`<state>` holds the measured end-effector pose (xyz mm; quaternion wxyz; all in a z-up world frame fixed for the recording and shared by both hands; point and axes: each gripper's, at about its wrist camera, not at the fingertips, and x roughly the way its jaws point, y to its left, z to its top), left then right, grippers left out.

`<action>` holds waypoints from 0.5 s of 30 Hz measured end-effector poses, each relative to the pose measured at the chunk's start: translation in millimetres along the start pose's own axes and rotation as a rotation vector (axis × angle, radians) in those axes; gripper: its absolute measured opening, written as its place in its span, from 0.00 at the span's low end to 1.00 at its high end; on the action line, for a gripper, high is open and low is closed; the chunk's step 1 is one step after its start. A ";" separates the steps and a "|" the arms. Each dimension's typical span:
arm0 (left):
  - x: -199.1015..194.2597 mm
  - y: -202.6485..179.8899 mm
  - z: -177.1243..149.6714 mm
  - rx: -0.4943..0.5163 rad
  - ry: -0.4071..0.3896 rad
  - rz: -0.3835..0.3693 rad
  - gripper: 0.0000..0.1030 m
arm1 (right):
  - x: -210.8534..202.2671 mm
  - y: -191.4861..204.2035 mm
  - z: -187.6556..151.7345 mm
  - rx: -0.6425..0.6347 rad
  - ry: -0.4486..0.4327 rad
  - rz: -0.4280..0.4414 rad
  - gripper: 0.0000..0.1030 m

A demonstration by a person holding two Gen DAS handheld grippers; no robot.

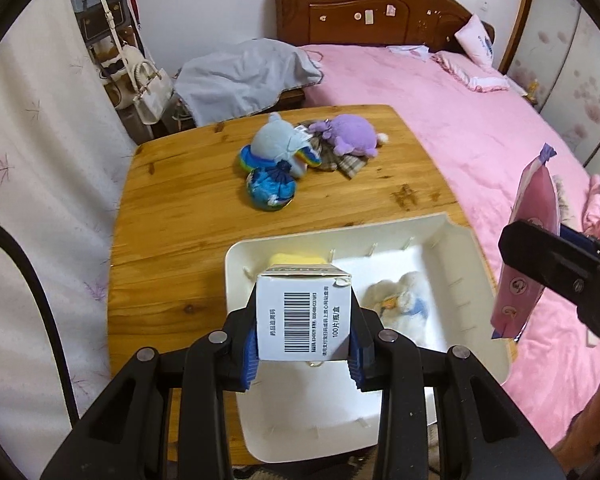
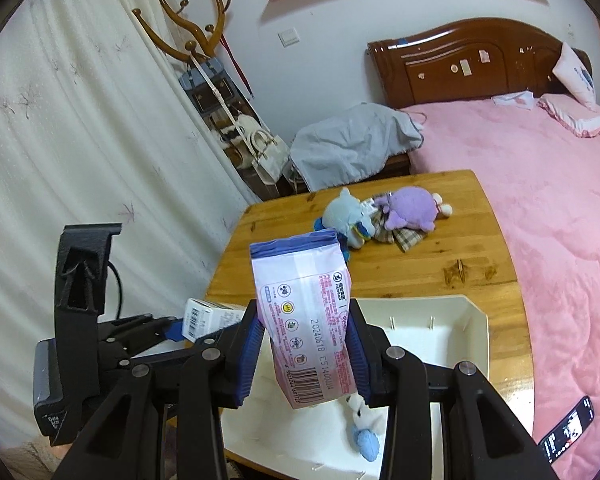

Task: Organize objects
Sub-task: 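Lower the white box and pink packet into the tray and release both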

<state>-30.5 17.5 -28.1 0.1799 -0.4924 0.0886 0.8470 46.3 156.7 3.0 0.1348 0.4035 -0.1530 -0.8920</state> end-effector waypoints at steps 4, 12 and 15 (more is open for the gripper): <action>5.3 -0.4 -8.8 0.003 0.024 -0.010 0.37 | 4.7 -2.7 -5.2 0.008 0.024 -0.004 0.40; 10.1 -2.5 -14.5 -0.003 0.071 -0.054 0.38 | 4.7 2.5 -8.8 -0.010 0.030 -0.024 0.41; 15.0 -2.1 -16.7 -0.022 0.108 -0.109 0.51 | 5.4 5.3 -11.1 -0.025 0.035 -0.049 0.49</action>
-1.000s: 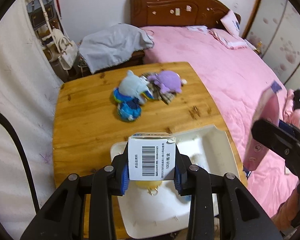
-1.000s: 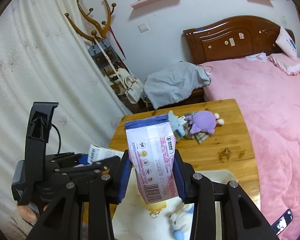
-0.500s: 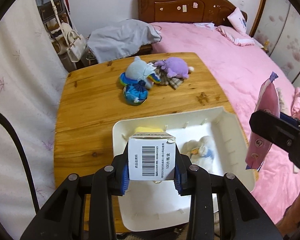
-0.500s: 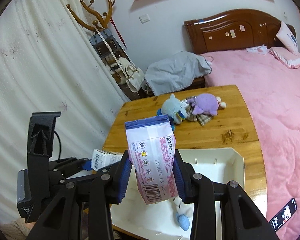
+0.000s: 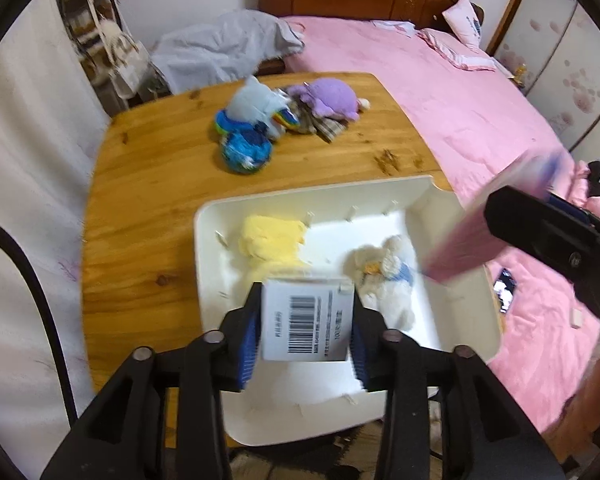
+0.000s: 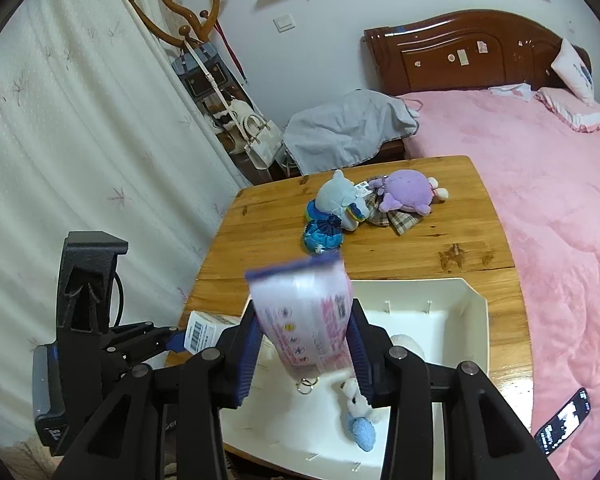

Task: Organize objects
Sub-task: 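Lower the white box and pink packet into the tray and release both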

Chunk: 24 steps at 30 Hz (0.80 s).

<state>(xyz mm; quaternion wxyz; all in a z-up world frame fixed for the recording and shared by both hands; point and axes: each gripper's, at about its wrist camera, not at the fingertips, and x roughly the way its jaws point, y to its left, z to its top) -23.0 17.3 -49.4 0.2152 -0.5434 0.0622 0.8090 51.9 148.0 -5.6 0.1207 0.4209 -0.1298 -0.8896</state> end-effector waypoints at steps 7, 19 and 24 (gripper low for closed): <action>4.5 -0.8 -3.8 -0.024 0.027 -0.047 0.70 | -2.7 4.2 -2.8 -0.003 -0.014 -0.020 0.77; 7.4 1.3 -5.5 -0.054 0.046 -0.034 0.70 | 1.4 -2.6 -1.4 0.039 0.006 -0.021 0.77; 8.7 -0.1 -6.5 -0.045 0.051 -0.032 0.70 | 5.3 -2.7 -2.1 0.044 0.022 -0.020 0.77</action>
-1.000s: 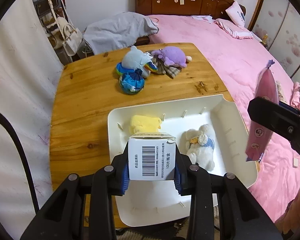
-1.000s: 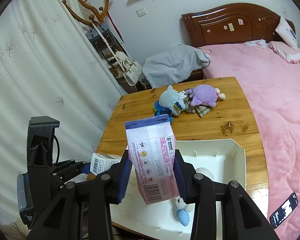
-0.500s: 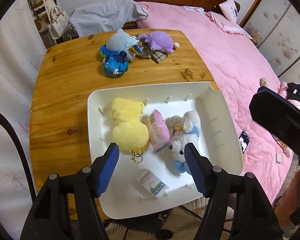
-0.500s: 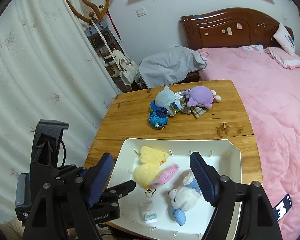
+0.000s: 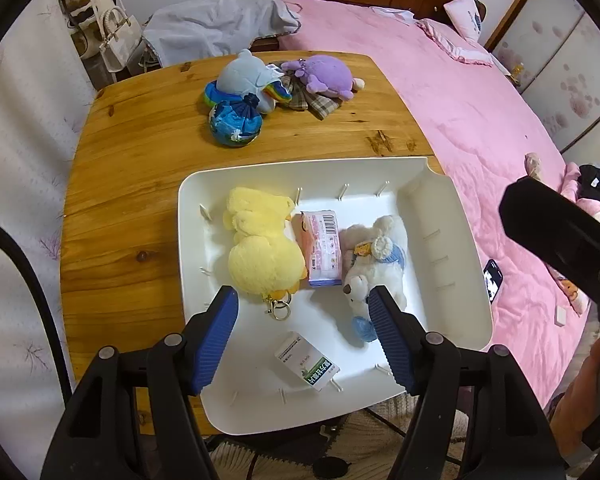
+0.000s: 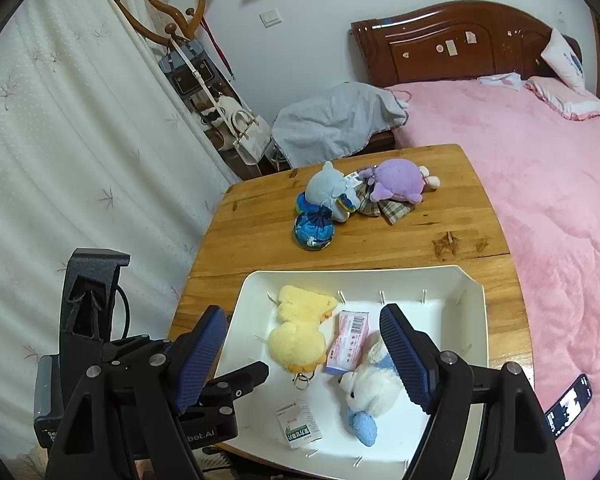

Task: Organize objects
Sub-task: 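Lower the white box and pink packet into the tray and release both, then move both grippers from the tray toward the remaining plush toys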

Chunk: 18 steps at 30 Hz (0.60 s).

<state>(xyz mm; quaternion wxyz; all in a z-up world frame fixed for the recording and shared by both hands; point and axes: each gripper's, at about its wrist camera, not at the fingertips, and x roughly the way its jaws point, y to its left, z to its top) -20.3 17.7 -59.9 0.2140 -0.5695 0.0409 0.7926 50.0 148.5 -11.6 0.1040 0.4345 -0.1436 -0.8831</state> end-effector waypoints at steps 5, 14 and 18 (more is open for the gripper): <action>-0.8 0.3 1.2 0.004 -0.010 0.012 0.70 | 4.5 -0.2 -1.0 0.003 0.013 -0.013 0.77; -2.4 3.7 1.5 -0.009 -0.020 0.017 0.70 | 10.7 -2.2 -1.9 0.012 0.036 -0.029 0.77; -2.5 4.3 1.6 -0.012 -0.020 0.021 0.70 | 13.9 -3.4 -3.4 0.014 0.047 -0.030 0.77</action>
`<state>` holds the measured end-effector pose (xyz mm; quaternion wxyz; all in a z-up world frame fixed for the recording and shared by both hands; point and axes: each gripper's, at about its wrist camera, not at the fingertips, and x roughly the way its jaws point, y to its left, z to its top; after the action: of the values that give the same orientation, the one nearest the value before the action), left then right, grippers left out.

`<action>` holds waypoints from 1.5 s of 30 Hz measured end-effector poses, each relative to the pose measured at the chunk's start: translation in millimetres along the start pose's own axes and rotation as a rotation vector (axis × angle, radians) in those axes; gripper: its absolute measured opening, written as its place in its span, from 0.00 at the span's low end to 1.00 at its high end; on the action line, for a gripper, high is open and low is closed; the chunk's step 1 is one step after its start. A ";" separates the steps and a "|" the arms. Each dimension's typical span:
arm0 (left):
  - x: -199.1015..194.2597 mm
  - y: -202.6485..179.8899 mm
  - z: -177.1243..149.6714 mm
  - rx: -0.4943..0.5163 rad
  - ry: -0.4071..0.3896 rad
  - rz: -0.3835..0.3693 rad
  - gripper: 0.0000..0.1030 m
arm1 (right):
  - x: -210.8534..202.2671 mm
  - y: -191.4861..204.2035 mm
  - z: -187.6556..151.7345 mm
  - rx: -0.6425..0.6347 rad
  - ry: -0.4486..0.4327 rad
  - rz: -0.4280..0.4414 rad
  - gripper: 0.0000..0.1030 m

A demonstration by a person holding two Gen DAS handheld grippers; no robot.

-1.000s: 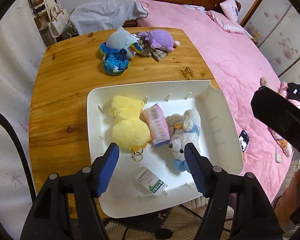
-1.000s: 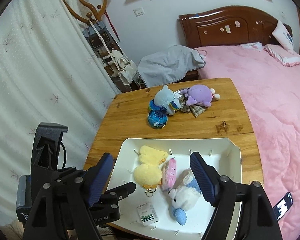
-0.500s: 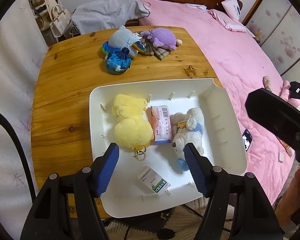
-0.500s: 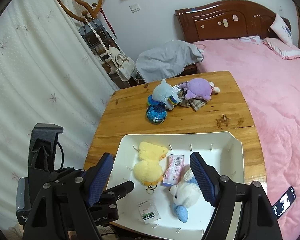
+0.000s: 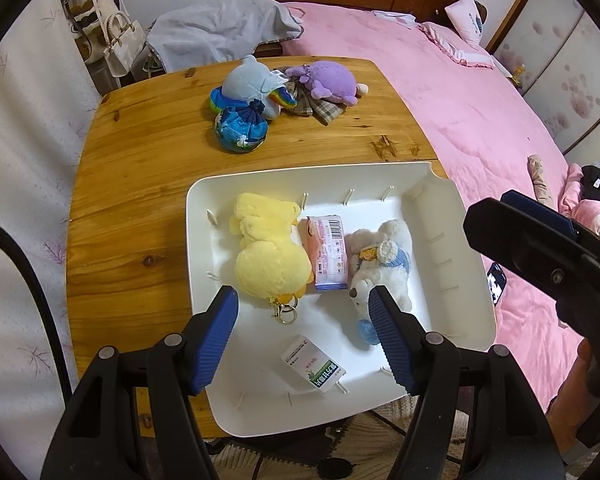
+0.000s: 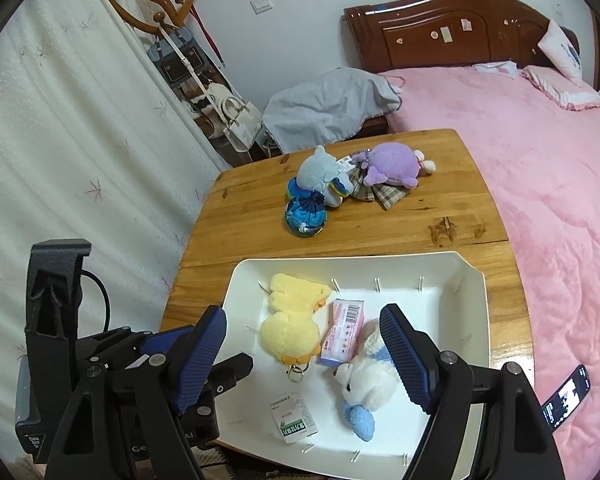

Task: Organize objects
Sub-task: 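Move both grippers from the tray toward the remaining plush toys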

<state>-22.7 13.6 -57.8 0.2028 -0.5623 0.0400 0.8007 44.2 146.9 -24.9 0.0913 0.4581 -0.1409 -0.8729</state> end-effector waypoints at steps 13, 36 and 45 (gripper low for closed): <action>-11.8 8.5 15.7 -0.016 -0.032 0.029 0.70 | 1.8 1.2 8.1 -0.006 -0.012 -0.025 0.77; 46.8 60.7 164.8 -0.148 -0.043 0.151 0.70 | 52.0 -56.4 130.4 -0.030 -0.107 -0.244 0.77; 88.6 88.7 206.3 -0.263 0.026 0.127 0.70 | 73.5 -90.2 196.3 0.071 -0.110 -0.222 0.77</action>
<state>-263.1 17.5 -78.4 0.0757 -0.5906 -0.0271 0.8029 -162.0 242.7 -5.4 -0.0300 0.4252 -0.1253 -0.8959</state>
